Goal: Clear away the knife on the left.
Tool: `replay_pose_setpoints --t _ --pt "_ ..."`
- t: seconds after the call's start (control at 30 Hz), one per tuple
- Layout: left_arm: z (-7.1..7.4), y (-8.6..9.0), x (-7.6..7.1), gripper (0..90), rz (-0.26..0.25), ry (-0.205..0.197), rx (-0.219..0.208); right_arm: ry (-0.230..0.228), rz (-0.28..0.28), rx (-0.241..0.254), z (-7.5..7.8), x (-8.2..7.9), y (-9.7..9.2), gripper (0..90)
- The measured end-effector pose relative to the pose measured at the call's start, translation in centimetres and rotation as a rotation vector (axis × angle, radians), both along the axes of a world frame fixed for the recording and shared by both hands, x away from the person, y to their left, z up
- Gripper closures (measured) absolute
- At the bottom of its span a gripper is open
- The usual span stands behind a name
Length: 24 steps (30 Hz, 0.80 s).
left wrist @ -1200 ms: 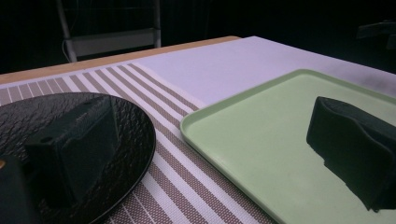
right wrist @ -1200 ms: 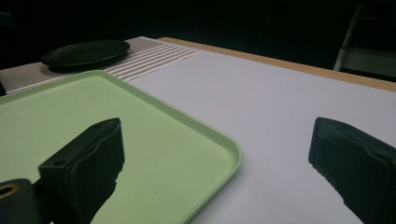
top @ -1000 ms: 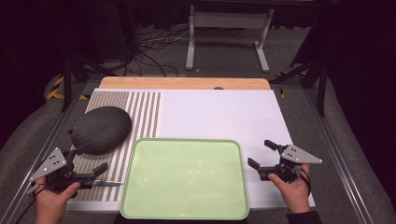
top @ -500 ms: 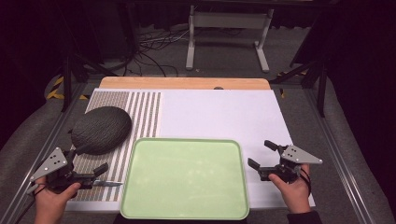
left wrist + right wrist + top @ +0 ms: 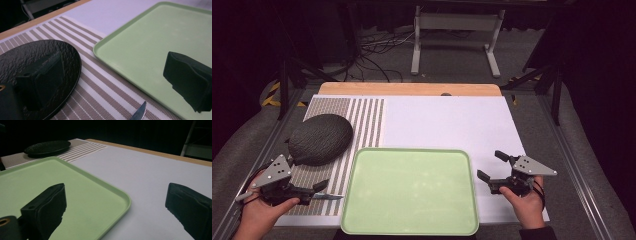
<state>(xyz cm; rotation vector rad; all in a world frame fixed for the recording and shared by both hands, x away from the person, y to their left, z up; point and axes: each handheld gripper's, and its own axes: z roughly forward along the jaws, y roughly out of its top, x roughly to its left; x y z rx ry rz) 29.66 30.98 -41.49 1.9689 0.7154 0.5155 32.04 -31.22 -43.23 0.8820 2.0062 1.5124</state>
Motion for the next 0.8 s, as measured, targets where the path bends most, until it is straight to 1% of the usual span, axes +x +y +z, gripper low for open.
replay_pose_setpoints --t 0.03,0.1,0.13,0.17,0.2,0.27,0.37,0.4,0.47,0.53,0.57,0.6,0.63,0.7,0.8 --pt "0.0 0.0 0.0 3.2 0.000 0.000 0.000 0.000 0.000 0.000 0.0 0.0 0.0 4.3" --pt "0.1 -0.1 0.1 3.2 -0.005 0.013 0.064 0.009 0.003 0.013 0.0 0.0 0.0 4.2" --pt "0.1 -0.1 0.1 3.2 -0.013 0.028 0.089 0.012 0.005 0.018 0.0 0.0 0.1 4.2" --pt "0.1 -0.1 0.1 3.3 -0.013 0.028 0.089 0.012 0.005 0.018 0.0 0.0 0.1 4.2" --pt "0.1 -0.1 0.2 3.3 -0.022 0.047 0.110 0.010 0.011 0.017 0.1 0.0 0.1 4.2" --pt "0.2 -0.1 0.3 4.0 -0.029 0.063 0.146 0.013 0.013 0.015 0.1 0.0 0.2 4.1" --pt "0.5 0.0 0.4 4.0 -0.038 0.088 0.183 0.014 0.012 0.014 0.0 0.0 0.2 4.0" --pt "0.8 0.0 0.4 4.0 -0.041 0.098 0.211 0.014 0.013 0.013 0.0 0.0 0.2 4.1" --pt "1.1 0.0 0.4 3.9 -0.049 0.108 0.243 0.014 0.014 0.013 0.0 0.0 0.2 4.0" --pt "1.4 0.0 0.4 5.3 -0.060 0.131 0.280 0.020 0.015 0.012 -0.1 0.0 0.2 4.0" --pt "1.5 -0.1 0.4 5.6 -0.063 0.138 0.291 0.021 0.017 0.010 -0.1 0.1 0.2 4.0" --pt "1.5 -0.1 0.4 5.7 -0.063 0.138 0.291 0.021 0.017 0.010 -0.1 0.1 0.2 4.0" --pt "1.6 -0.1 0.4 5.7 -0.071 0.156 0.314 0.021 0.018 0.009 -0.1 0.1 0.2 4.0" --pt "1.7 -0.1 0.4 6.8 -0.084 0.180 0.341 0.021 0.019 0.008 -0.1 0.1 0.2 4.0" --pt "1.8 0.0 0.4 6.8 -0.101 0.208 0.385 0.011 0.016 0.013 0.0 0.0 0.2 4.3"
